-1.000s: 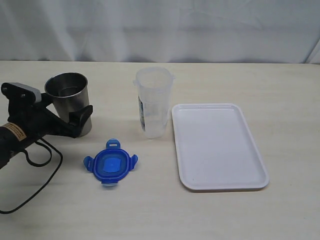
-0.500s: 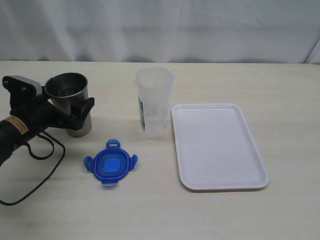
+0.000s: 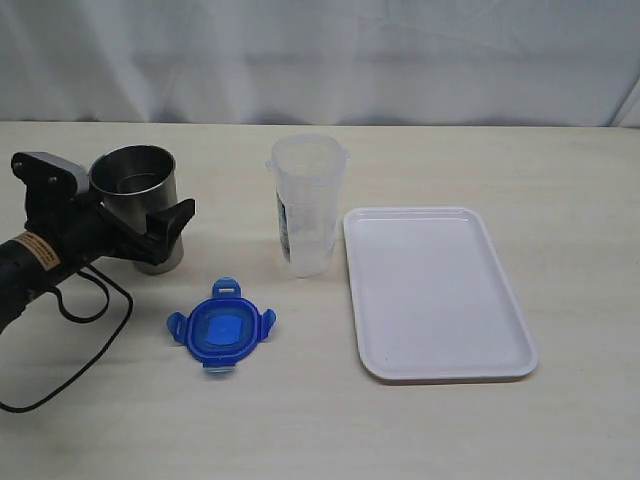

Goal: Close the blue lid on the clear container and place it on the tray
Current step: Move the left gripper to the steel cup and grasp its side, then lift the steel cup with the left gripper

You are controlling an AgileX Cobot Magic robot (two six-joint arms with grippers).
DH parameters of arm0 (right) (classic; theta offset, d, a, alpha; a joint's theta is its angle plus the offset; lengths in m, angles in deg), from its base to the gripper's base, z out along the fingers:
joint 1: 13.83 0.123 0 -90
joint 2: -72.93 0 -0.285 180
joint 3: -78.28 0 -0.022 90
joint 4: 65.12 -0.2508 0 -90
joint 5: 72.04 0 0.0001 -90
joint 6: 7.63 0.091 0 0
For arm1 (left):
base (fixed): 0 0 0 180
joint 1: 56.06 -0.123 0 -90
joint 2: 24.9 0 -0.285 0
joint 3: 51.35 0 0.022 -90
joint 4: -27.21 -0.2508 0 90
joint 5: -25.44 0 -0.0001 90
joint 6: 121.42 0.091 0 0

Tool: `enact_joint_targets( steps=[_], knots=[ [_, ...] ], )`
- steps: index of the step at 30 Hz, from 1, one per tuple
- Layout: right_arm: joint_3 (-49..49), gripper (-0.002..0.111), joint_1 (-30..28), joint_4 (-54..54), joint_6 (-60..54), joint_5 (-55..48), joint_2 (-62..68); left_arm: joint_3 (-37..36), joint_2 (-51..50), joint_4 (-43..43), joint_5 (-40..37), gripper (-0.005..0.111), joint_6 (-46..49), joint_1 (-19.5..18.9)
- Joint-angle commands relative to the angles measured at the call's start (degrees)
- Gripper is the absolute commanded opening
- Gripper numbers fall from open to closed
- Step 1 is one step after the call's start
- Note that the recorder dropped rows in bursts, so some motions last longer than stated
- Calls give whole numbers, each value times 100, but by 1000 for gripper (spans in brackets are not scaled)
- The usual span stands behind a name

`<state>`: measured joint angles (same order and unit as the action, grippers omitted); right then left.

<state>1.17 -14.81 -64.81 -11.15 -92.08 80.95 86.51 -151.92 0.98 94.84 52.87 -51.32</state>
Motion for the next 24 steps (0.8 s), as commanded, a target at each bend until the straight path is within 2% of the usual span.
enact_joint_targets(
  steps=[1, 24],
  knots=[
    [-11, 4, -21, 39, -15, 23, -24, 71, -18, -13, 56, 105, -52, 2],
    [-11, 4, -21, 39, -15, 23, -24, 69, -18, 104, 56, 105, -52, 2]
  ],
)
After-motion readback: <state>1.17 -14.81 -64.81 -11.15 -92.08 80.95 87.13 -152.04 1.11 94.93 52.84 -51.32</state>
